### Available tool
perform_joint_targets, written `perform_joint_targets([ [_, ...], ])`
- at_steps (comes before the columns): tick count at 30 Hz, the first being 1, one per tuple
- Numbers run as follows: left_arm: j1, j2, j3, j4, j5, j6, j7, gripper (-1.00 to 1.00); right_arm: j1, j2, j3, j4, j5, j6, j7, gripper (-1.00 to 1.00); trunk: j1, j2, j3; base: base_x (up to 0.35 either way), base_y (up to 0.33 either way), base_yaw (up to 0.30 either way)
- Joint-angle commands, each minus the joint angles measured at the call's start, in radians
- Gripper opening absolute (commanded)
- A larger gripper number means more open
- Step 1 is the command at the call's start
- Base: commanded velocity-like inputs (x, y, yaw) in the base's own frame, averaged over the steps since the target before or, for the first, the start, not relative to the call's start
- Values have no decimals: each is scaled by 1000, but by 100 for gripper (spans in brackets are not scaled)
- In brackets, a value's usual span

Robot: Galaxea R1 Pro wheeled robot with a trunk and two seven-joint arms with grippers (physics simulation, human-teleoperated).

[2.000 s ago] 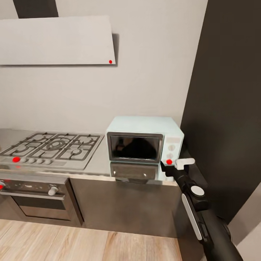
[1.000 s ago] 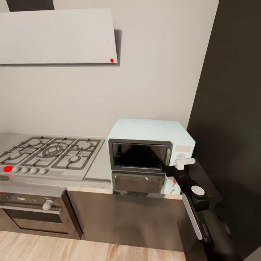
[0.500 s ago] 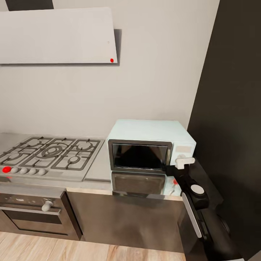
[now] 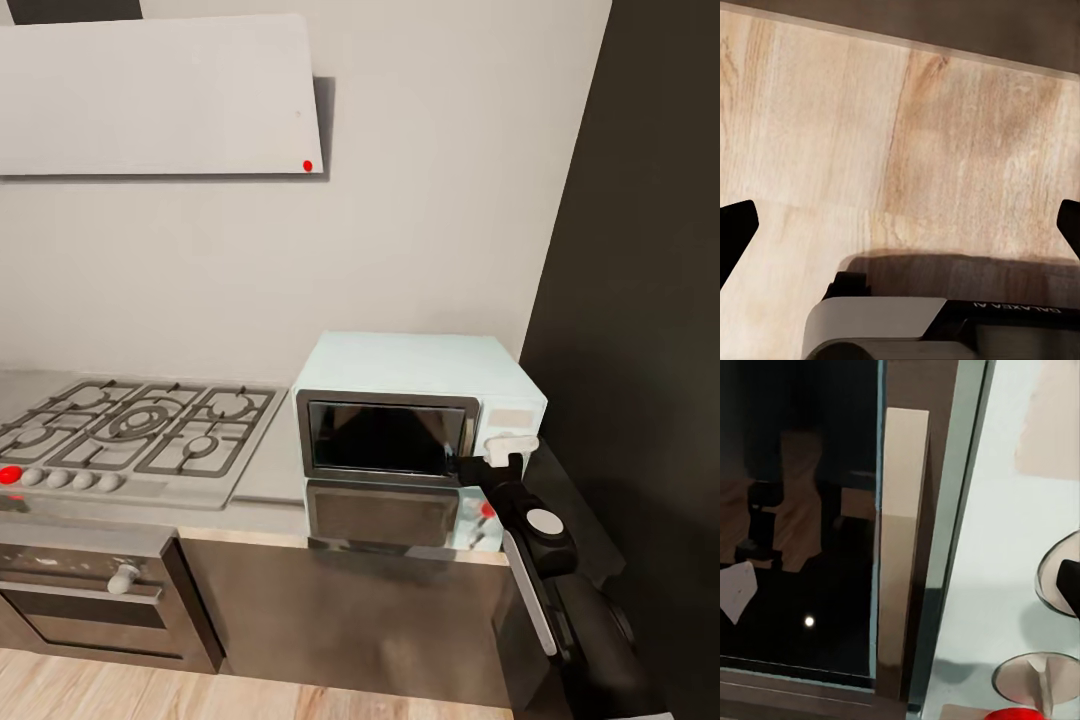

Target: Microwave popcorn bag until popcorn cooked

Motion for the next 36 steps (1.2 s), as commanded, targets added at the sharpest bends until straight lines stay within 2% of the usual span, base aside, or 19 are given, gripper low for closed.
perform_joint_targets([
  [1,0,-1,6,1,2,-3,-1,100,-1,0,1,-1,3,6,-2,100,0,-1,-1,0,0,0],
  [24,1,-1,6,1,2,-3,-1,100,-1,0,2,-1,4,8,-2,100,0,-1,-1,36,0,0],
  [25,1,-1,6,1,2,-3,-1,100,-1,0,2,-1,4,8,-2,-100,0,-1,-1,0,0,0],
  [36,1,-1,6,1,2,-3,-1,100,-1,-1,1,-1,3,8,-2,-100,0,-1,-1,0,0,0],
])
